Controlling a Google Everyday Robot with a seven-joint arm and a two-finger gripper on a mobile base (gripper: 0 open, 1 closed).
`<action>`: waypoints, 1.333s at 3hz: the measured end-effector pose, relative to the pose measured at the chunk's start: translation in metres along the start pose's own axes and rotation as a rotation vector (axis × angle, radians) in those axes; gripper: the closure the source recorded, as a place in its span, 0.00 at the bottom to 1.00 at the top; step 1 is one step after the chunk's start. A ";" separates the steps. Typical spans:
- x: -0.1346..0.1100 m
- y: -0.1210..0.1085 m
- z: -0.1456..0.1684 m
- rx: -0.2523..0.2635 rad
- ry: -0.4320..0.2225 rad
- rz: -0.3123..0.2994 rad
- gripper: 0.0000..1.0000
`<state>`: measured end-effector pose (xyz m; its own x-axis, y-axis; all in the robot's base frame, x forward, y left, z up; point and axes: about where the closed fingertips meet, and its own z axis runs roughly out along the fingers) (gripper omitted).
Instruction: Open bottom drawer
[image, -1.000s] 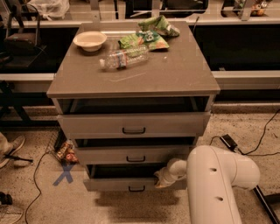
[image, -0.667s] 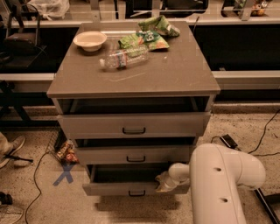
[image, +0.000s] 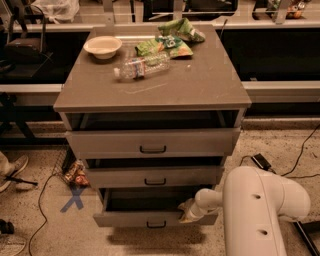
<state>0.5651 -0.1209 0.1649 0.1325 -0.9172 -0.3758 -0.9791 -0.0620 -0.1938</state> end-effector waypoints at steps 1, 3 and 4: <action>0.000 0.000 0.000 0.000 0.000 0.000 0.59; -0.002 0.003 0.003 -0.006 -0.003 0.000 0.13; 0.001 0.010 0.004 -0.028 -0.017 0.017 0.00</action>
Offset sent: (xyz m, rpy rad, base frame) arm 0.0000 0.0000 0.0000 0.0000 0.0000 0.0000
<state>0.5563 -0.1212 0.1594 0.1178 -0.9113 -0.3944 -0.9852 -0.0574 -0.1616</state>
